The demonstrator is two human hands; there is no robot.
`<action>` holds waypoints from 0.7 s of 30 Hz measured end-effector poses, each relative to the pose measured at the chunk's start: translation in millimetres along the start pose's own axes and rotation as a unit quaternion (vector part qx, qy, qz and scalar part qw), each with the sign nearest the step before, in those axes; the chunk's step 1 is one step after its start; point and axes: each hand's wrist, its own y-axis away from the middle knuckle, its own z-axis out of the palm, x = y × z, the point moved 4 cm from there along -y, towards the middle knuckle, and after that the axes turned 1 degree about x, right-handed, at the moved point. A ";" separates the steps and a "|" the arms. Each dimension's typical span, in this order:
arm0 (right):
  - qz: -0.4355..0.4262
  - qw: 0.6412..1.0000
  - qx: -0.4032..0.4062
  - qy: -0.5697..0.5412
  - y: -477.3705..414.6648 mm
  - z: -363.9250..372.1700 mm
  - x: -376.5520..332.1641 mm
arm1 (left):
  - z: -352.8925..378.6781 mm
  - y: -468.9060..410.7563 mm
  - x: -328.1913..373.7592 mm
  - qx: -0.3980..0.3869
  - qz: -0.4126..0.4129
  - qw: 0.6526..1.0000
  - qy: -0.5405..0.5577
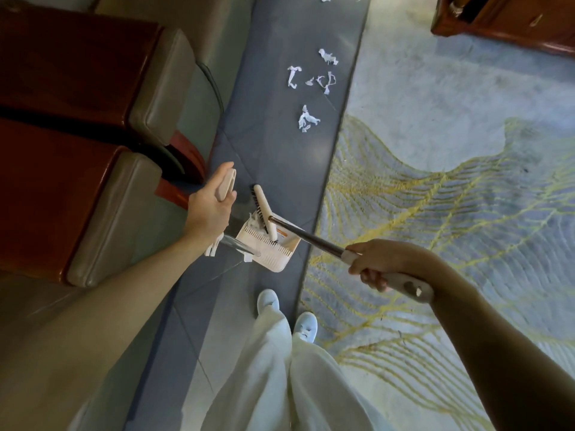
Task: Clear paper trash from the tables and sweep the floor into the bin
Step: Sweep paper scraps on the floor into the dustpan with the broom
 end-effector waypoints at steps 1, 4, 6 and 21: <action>-0.005 1.000 0.004 0.001 3.2 -8.9 -10.3 | 0.5 -9.2 1.6 -0.001 0.003 1.000 0.003; -0.004 0.999 0.017 -0.032 5.2 -36.1 -36.9 | 2.5 -42.5 8.8 -0.003 0.007 1.000 0.011; -0.011 0.999 0.035 -0.037 2.6 -57.6 -54.8 | 7.5 -68.6 17.8 -0.001 0.009 1.000 0.017; -0.099 0.984 0.149 -0.009 -98.4 -361.6 -175.5 | 103.9 -320.2 110.6 0.033 0.009 0.999 -0.004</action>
